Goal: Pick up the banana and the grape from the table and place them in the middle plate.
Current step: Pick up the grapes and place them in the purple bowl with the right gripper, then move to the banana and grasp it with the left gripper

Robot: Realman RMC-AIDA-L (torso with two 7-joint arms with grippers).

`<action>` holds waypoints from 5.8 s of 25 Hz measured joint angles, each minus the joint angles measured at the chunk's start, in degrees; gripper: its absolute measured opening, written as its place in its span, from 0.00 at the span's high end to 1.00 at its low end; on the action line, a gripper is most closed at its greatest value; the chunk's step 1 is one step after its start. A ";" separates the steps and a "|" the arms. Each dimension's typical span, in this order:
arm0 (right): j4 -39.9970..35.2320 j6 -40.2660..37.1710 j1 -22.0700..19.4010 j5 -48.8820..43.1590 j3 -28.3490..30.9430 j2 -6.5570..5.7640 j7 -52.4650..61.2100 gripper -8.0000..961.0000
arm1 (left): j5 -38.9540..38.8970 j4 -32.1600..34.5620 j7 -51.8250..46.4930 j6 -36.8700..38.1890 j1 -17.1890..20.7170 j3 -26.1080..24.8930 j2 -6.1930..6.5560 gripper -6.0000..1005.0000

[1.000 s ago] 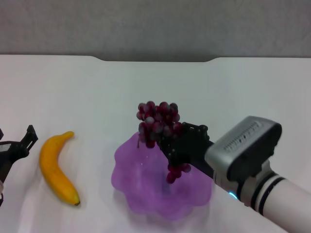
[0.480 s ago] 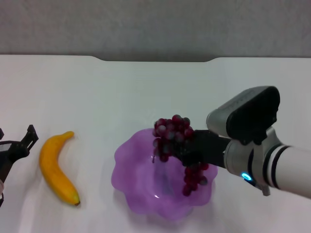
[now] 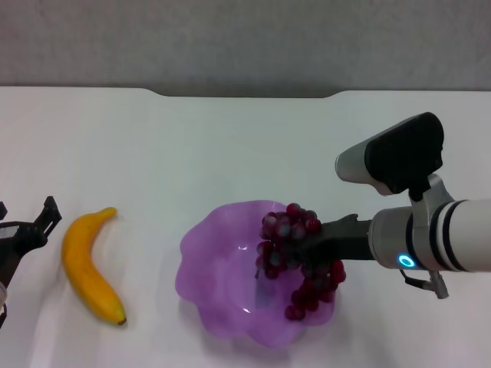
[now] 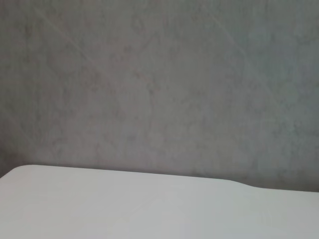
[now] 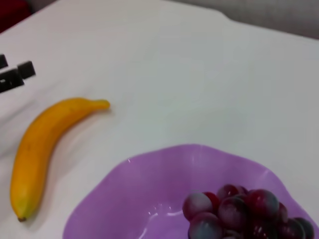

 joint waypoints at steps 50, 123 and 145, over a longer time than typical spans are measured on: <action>-3.99 -23.94 -4.63 2.80 -8.53 -0.08 -12.79 0.09 | 0.00 0.24 0.00 -0.10 0.08 0.00 -0.06 0.11; -49.71 -89.23 -4.12 2.62 -26.30 0.33 14.27 0.06 | 35.01 -70.98 -1.06 -123.83 -3.31 -35.30 0.35 0.12; -49.17 -89.63 -4.44 2.63 -26.33 0.26 14.11 0.06 | 35.16 -46.32 -10.59 -105.28 -9.51 -37.99 0.82 0.12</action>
